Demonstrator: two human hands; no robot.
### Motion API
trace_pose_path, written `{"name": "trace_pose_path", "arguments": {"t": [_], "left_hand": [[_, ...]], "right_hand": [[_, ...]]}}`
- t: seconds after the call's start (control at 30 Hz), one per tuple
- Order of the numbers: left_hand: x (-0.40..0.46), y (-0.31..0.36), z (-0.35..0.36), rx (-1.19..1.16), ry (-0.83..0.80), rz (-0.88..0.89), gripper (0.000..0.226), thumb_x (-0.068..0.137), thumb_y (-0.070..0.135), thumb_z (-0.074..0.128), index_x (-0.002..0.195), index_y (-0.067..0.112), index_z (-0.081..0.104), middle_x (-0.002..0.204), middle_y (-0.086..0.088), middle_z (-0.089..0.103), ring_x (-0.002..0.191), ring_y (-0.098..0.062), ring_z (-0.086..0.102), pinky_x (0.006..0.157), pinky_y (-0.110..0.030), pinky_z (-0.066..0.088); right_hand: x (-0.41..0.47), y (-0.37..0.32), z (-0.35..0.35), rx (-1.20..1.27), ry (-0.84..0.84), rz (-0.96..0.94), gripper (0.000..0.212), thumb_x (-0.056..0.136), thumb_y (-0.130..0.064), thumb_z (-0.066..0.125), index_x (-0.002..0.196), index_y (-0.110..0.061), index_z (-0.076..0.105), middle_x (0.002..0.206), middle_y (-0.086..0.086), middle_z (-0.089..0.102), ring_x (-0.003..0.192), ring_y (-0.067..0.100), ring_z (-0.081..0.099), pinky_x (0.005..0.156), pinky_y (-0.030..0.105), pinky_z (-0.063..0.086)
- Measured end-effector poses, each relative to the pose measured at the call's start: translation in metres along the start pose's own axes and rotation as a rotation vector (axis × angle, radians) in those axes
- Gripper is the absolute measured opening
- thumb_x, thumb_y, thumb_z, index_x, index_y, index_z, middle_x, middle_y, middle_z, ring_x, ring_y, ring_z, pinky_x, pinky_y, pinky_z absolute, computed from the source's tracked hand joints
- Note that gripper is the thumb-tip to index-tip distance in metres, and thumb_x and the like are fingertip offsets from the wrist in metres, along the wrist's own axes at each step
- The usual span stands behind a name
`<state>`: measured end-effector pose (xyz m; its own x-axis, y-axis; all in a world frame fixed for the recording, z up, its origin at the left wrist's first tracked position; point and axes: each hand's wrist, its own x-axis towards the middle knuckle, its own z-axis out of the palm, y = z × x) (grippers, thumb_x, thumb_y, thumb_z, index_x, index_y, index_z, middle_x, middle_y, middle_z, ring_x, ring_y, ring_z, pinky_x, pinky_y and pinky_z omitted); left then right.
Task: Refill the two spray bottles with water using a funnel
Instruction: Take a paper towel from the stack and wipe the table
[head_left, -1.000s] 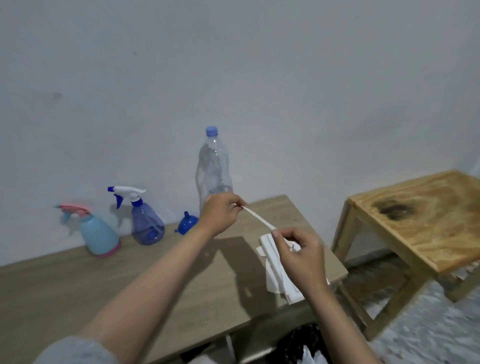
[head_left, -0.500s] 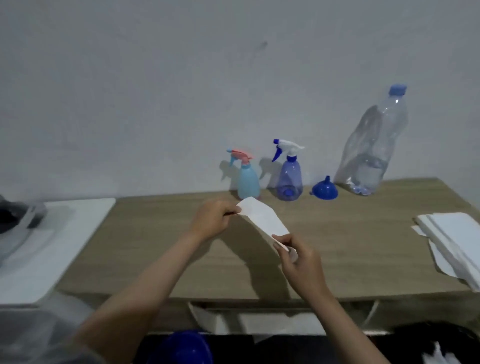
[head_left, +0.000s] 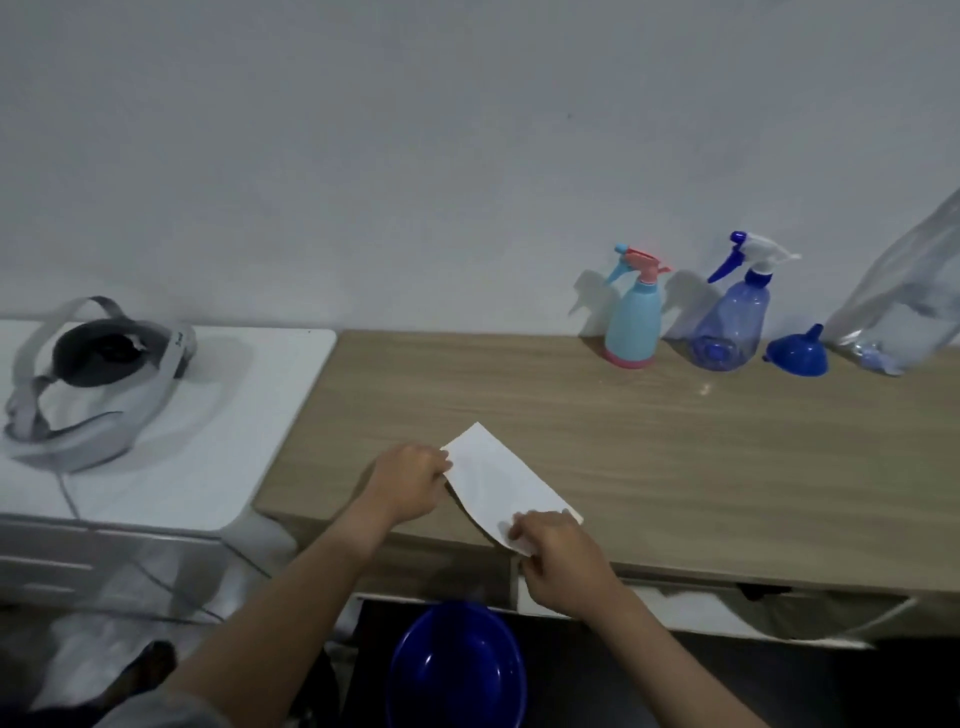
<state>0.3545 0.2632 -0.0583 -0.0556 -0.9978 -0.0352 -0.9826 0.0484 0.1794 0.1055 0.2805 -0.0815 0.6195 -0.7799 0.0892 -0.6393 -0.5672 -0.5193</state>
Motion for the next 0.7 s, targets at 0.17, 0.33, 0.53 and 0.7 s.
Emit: {"name": "trace_pose_path", "arguments": {"t": [0.17,0.33,0.53,0.7], "left_hand": [[-0.009,-0.022,0.009,-0.043,0.056,-0.022,0.054,0.072,0.04,0.032,0.095,0.013,0.072,0.102,-0.007,0.071,0.093,-0.029,0.065,0.083,-0.037,0.052],[0.0,-0.013,0.004,-0.072,-0.007,0.036,0.051,0.093,0.031,0.044,0.143,0.021,0.04,0.149,-0.004,0.039,0.133,-0.025,0.04,0.11,-0.04,0.032],[0.013,-0.003,0.014,0.112,-0.265,0.115,0.053,0.102,0.034,0.027,0.152,0.028,0.01,0.16,0.003,0.0,0.147,-0.015,0.004,0.114,-0.05,0.014],[0.024,0.007,0.025,0.124,-0.288,0.152,0.055,0.102,0.039,0.023,0.151,0.03,0.002,0.16,0.004,-0.008,0.147,-0.014,-0.003,0.114,-0.052,0.01]], "right_hand": [[0.01,-0.018,0.012,0.032,0.096,0.033,0.045,0.08,-0.042,0.049,0.114,-0.016,0.063,0.129,0.002,0.061,0.121,0.023,0.054,0.103,0.034,0.038],[0.045,-0.038,0.032,-0.003,-0.006,0.163,0.058,0.098,-0.031,0.039,0.15,-0.014,0.023,0.16,0.003,0.016,0.148,0.019,0.011,0.118,0.043,0.013],[0.064,-0.027,0.057,-0.191,-0.1,0.239,0.081,0.083,-0.052,-0.009,0.153,-0.016,0.008,0.161,0.0,-0.002,0.149,0.018,-0.005,0.118,0.046,0.001],[0.058,-0.005,0.044,-0.176,-0.105,0.216,0.077,0.085,-0.052,-0.005,0.153,-0.018,0.004,0.161,-0.003,-0.006,0.148,0.014,-0.007,0.118,0.049,0.0]]}}
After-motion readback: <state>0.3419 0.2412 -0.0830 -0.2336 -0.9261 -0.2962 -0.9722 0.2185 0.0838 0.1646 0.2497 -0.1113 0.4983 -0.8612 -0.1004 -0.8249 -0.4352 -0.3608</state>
